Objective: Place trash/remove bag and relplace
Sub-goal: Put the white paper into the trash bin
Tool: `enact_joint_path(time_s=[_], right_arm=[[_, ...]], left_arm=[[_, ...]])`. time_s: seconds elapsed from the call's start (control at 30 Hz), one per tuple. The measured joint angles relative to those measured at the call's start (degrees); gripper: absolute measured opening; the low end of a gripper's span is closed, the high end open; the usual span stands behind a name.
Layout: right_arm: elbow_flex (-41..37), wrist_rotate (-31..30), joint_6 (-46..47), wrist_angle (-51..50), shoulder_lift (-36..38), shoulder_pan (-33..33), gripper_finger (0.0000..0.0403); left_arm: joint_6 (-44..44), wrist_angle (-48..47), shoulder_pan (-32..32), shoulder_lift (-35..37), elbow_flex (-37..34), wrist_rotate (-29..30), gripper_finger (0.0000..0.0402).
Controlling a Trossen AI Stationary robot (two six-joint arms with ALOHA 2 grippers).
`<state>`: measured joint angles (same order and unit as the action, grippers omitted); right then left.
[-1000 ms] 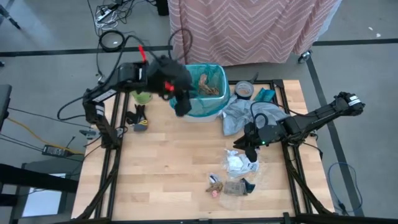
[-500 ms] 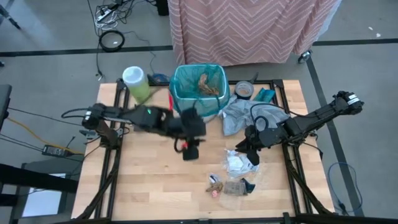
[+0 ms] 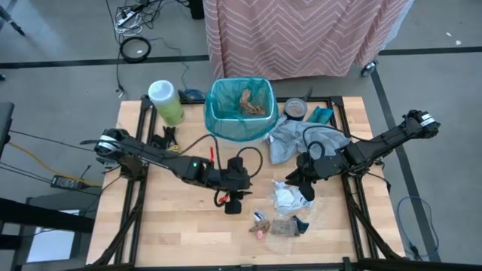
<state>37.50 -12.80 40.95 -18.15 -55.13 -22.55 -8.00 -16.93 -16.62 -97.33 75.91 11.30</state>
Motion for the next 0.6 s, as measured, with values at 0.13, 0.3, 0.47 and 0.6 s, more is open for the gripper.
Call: enact_joint_path(time_s=[0.13,0.3,0.47,0.6], right_arm=[[0.0,0.0,0.4,0.1,0.0,0.0,0.0091],[0.0,0.5,1.4,-0.1,0.0,-0.2,0.0091],[0.0,0.6,1.4,0.0,-0.1,-0.3,0.0091],[0.0,0.5,1.2,0.0,-0.1,-0.3,0.0091]], left_arm=[[0.2,11.3,-1.7,-1.0,-4.1,-0.1,0.0135],[0.3,13.4,-2.7,-5.1,-4.3,-0.8,0.0135],[1.3,13.2,-3.1,-10.1,-1.5,-2.6,0.0135],[3.3,12.5,-3.0,-13.3,0.8,-2.6,0.0135]])
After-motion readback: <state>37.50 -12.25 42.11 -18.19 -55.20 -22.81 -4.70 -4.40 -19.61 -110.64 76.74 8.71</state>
